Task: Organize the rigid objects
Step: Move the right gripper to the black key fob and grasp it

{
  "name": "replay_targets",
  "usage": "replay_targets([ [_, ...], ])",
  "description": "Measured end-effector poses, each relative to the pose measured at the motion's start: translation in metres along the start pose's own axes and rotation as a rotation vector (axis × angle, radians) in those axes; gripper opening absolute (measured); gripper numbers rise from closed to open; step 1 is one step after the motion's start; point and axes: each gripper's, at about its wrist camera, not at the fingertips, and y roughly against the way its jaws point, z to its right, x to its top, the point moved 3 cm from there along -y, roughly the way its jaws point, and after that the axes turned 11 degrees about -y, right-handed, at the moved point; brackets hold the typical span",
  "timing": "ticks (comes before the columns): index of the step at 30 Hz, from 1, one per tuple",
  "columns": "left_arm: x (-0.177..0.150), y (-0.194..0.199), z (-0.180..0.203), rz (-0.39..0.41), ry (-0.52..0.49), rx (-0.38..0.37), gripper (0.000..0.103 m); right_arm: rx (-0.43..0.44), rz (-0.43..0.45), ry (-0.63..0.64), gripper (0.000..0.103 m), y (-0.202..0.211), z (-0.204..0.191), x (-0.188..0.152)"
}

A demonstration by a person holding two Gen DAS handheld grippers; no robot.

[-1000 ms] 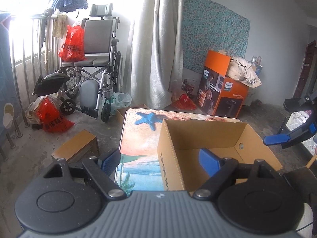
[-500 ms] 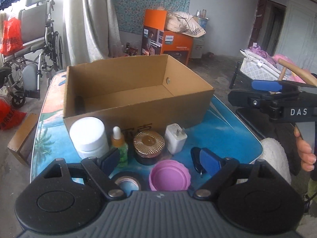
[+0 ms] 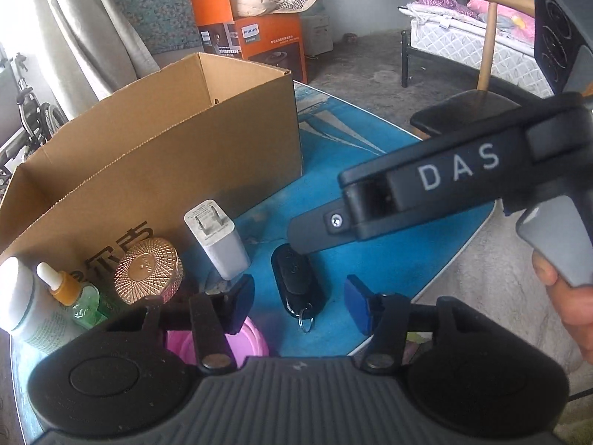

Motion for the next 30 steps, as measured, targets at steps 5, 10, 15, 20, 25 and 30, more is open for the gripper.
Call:
replay_targets([
  [5,0.007,-0.017,0.002,-0.061,0.000,-0.027,0.037,0.026,-0.078,-0.059,0.051,-0.018,0.004,0.001],
  [10,0.010,-0.028,0.002,-0.108,-0.018,-0.025,0.033,0.028,-0.113,-0.080,0.041,-0.031,0.005,0.001],
  [15,0.015,-0.034,-0.002,-0.133,-0.011,-0.041,0.034,0.049,-0.130,-0.077,0.034,-0.043,0.002,-0.001],
  [20,0.018,-0.039,-0.002,-0.121,-0.002,-0.038,0.035,0.060,-0.132,-0.064,0.028,-0.052,-0.002,0.000],
  [25,0.018,-0.040,-0.005,-0.116,0.012,-0.058,0.036,0.109,-0.140,-0.119,0.026,-0.057,0.004,0.002],
  [30,0.019,-0.044,-0.013,-0.126,0.062,-0.092,0.039,0.167,-0.161,-0.148,0.019,-0.065,0.005,0.001],
])
